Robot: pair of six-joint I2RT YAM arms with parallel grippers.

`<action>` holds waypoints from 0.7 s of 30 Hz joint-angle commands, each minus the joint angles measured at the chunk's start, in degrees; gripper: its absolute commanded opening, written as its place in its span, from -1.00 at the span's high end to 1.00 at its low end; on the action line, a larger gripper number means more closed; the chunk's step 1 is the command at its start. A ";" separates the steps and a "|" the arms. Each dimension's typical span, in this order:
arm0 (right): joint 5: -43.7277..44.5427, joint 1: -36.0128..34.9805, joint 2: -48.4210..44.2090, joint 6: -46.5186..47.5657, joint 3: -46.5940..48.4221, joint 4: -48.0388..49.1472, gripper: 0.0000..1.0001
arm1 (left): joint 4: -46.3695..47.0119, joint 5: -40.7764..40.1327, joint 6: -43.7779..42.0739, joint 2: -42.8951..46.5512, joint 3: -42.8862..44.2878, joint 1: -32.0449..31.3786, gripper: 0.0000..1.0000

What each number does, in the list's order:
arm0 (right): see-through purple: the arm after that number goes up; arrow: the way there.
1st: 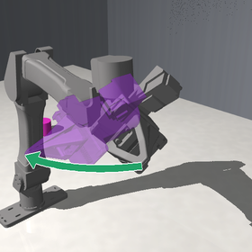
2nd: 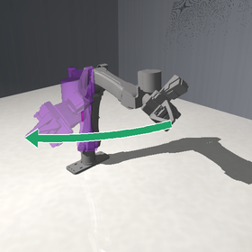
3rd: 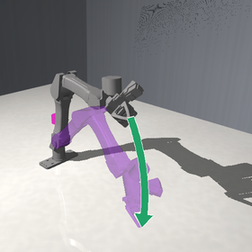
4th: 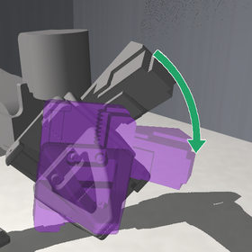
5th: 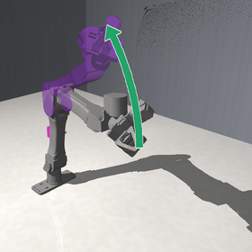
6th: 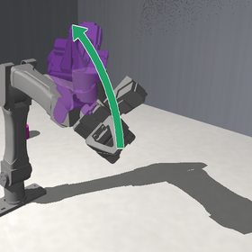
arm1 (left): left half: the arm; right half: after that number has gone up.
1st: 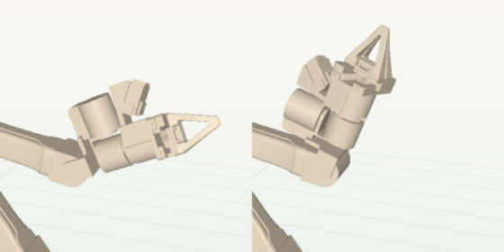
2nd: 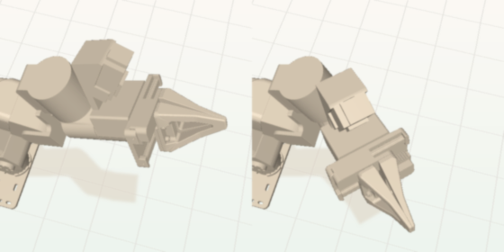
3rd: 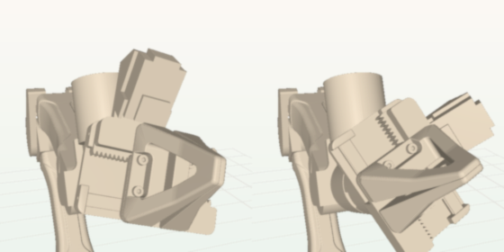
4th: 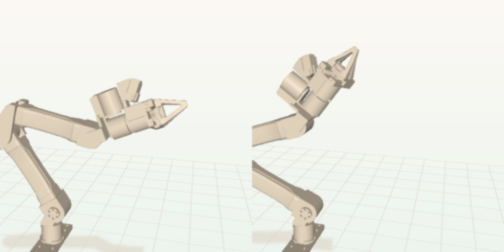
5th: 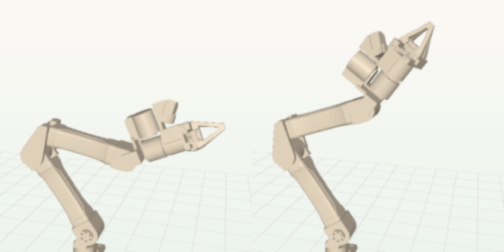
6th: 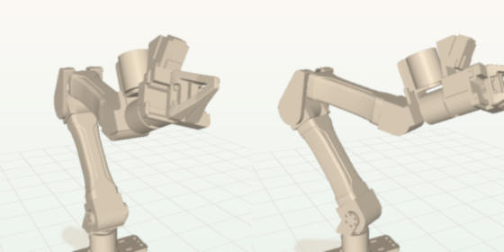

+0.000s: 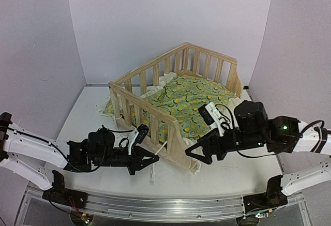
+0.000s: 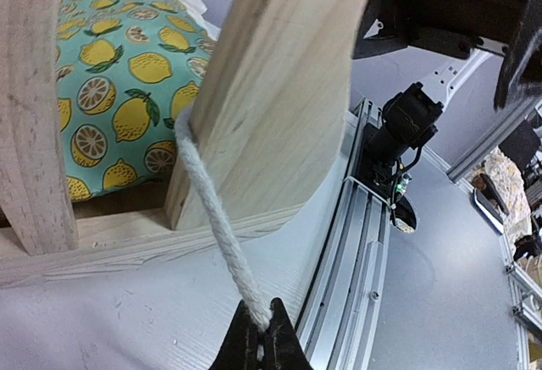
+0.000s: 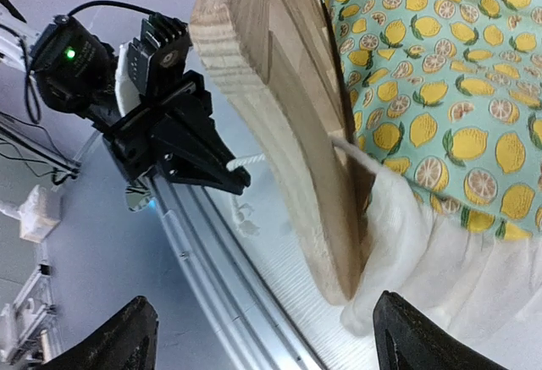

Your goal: Set up the pet bed

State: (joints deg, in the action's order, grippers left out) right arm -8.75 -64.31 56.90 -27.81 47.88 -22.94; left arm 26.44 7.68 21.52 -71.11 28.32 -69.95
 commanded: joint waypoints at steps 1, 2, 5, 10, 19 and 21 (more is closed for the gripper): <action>17.22 -3.46 7.87 8.43 4.36 8.81 -0.75 | 0.54 -2.47 7.33 -2.29 1.06 1.20 1.00; 19.59 -3.53 9.71 8.89 4.95 9.76 -0.72 | 0.71 -3.41 8.25 -3.15 1.23 1.23 1.00; 23.66 -3.54 14.01 10.34 5.58 13.52 -0.56 | 2.22 -5.04 10.56 -6.04 1.45 1.23 1.00; 24.65 0.94 14.40 10.54 1.35 17.11 0.02 | 6.53 -7.09 10.97 -9.95 0.59 1.22 1.00; 20.53 13.83 16.52 17.86 3.17 16.58 0.05 | 10.89 -7.16 11.50 -21.42 6.56 2.01 1.00; 20.94 14.69 17.79 19.08 5.88 12.92 -0.09 | 11.78 -7.10 11.61 -23.09 7.72 2.94 1.00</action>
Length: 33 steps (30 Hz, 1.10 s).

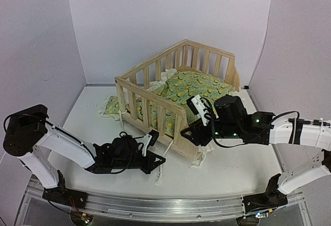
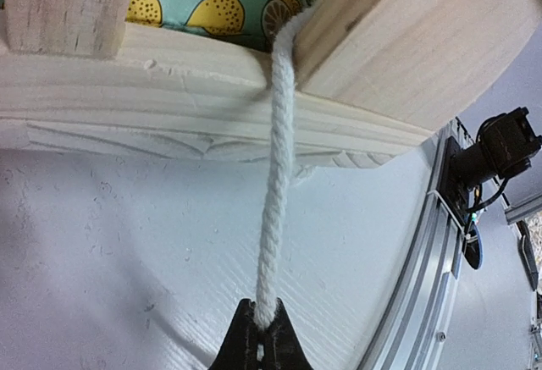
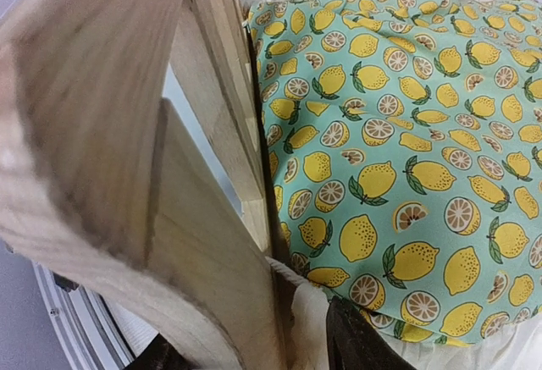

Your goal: Set up the pet bed

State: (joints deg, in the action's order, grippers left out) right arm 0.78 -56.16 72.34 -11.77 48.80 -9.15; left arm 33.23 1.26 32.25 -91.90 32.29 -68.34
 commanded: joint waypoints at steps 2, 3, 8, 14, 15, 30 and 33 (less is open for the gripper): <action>8.21 6.39 3.47 0.87 9.33 -9.74 -0.26 | 5.64 -0.06 0.61 -3.41 4.79 2.52 1.00; 8.11 4.47 3.05 -2.03 10.67 -14.30 -0.33 | 5.69 0.54 -0.03 -4.04 5.42 3.08 1.00; 4.63 -1.89 -10.88 -24.75 2.98 -26.68 -0.70 | 5.76 3.45 -1.28 -5.82 8.58 5.54 0.98; -0.34 -1.76 -20.81 -35.05 -14.69 -22.32 -0.76 | 5.77 6.31 -1.04 -4.43 7.93 5.76 0.94; -0.37 -1.78 -21.31 -34.56 -17.30 -17.69 -0.77 | 5.73 6.60 -0.86 -4.39 7.77 5.76 0.93; 27.07 -9.24 -5.79 -19.09 -42.01 46.82 -0.35 | 5.70 6.58 -1.40 -3.10 6.52 5.76 0.90; 28.91 -9.45 -2.80 -16.79 -43.09 53.52 -0.19 | 5.76 7.47 -1.51 -2.73 6.65 5.76 0.89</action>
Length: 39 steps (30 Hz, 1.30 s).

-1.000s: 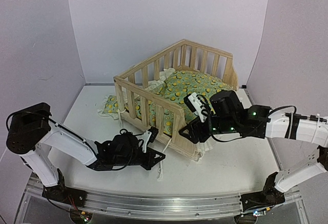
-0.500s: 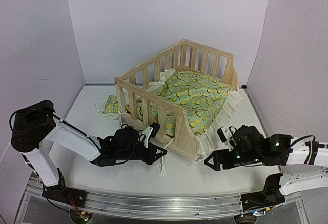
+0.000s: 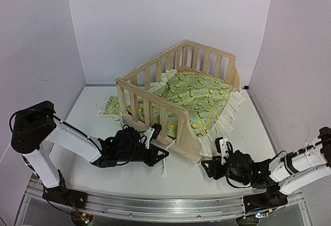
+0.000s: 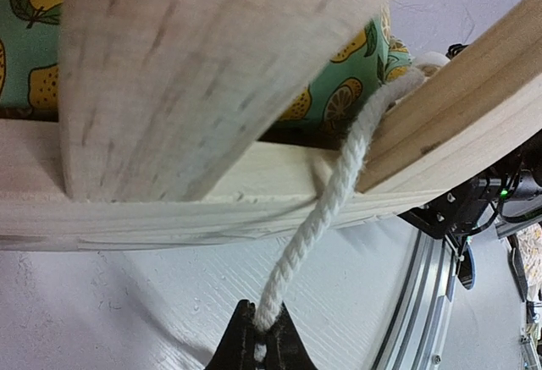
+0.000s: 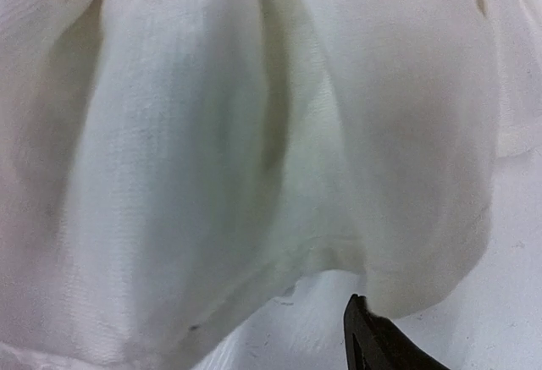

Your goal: Set up the pet bed

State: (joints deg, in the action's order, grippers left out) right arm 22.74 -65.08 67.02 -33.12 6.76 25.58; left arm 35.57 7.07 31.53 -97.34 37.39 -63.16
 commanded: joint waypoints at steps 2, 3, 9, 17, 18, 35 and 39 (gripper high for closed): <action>6.69 -0.58 5.05 5.82 -1.24 22.12 0.02 | 3.41 2.21 -0.62 2.90 1.44 0.60 0.89; 6.05 -0.56 6.06 6.41 -1.43 23.91 0.14 | 3.40 2.55 -0.54 2.88 1.40 0.58 0.89; 3.98 -0.59 12.01 7.90 -1.00 29.40 0.98 | 3.41 3.33 -0.42 2.86 1.41 0.58 0.88; -13.83 -3.12 -3.44 -12.13 8.10 -14.05 1.00 | 3.42 4.37 -0.85 1.54 1.69 0.58 0.87; -17.82 -3.15 -4.80 -12.85 8.62 -15.47 1.00 | 3.44 4.54 -0.85 1.24 1.95 0.58 0.87; -27.75 -3.12 -7.65 -28.51 12.96 6.24 1.00 | 4.63 5.93 0.88 -0.47 2.91 -0.13 0.92; -20.87 -3.13 -7.82 -21.25 10.00 15.37 1.00 | 5.13 5.11 0.79 -1.05 2.93 -1.41 0.89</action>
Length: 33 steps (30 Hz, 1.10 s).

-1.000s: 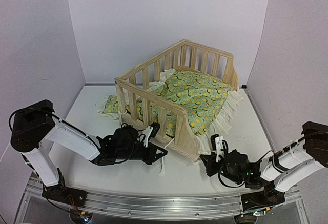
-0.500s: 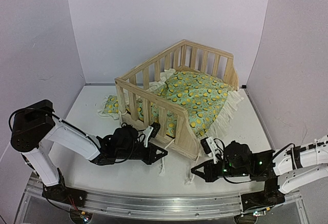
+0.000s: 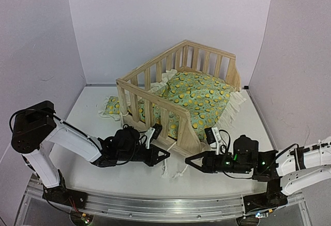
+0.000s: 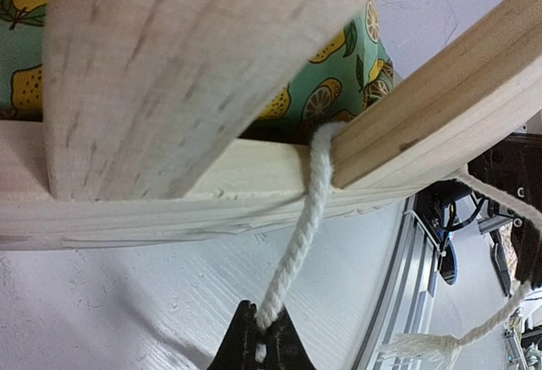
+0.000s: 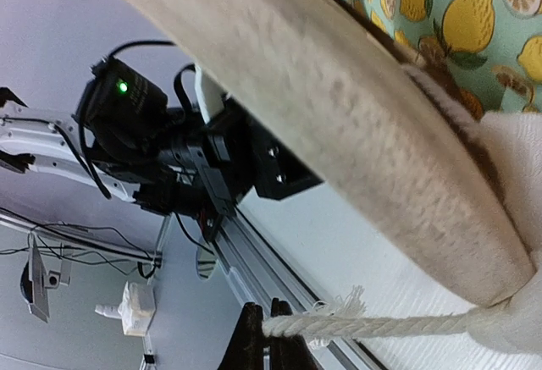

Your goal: Set up the pet bed

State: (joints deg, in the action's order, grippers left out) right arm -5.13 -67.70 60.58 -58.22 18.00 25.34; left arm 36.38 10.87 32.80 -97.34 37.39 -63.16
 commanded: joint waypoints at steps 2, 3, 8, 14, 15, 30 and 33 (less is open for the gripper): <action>8.65 -0.57 -0.71 7.62 -1.72 17.04 1.00 | 4.92 1.21 -0.80 -1.03 2.57 -1.59 0.80; 9.67 -0.56 -0.46 8.06 -2.65 18.38 1.00 | 5.19 0.94 -0.99 -0.90 2.29 -1.62 0.72; 12.64 -0.50 -1.07 9.22 -4.03 18.18 1.00 | 6.35 -3.46 -5.80 3.36 -2.15 -2.85 -0.03; 11.55 -0.53 -1.12 9.46 -3.58 15.44 1.00 | 8.25 -12.70 -17.56 12.85 -10.01 -7.56 -0.51; 11.30 -0.53 -1.12 9.32 -3.58 15.46 1.00 | 9.77 -13.44 -20.59 13.79 -10.84 -9.06 -0.55; 7.50 -0.52 -1.00 9.26 -1.65 15.27 1.00 | 13.86 -8.58 -39.23 -0.35 4.13 -13.66 -0.39; 7.11 -0.50 -1.88 9.18 -1.65 15.18 1.00 | 13.42 -7.96 -39.10 -1.55 4.89 -13.57 -0.15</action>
State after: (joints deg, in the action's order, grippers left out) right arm 2.94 -67.92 60.36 -49.52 13.96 38.39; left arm 47.05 1.56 -3.64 -97.80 39.48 -76.88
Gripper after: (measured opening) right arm 0.025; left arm 0.627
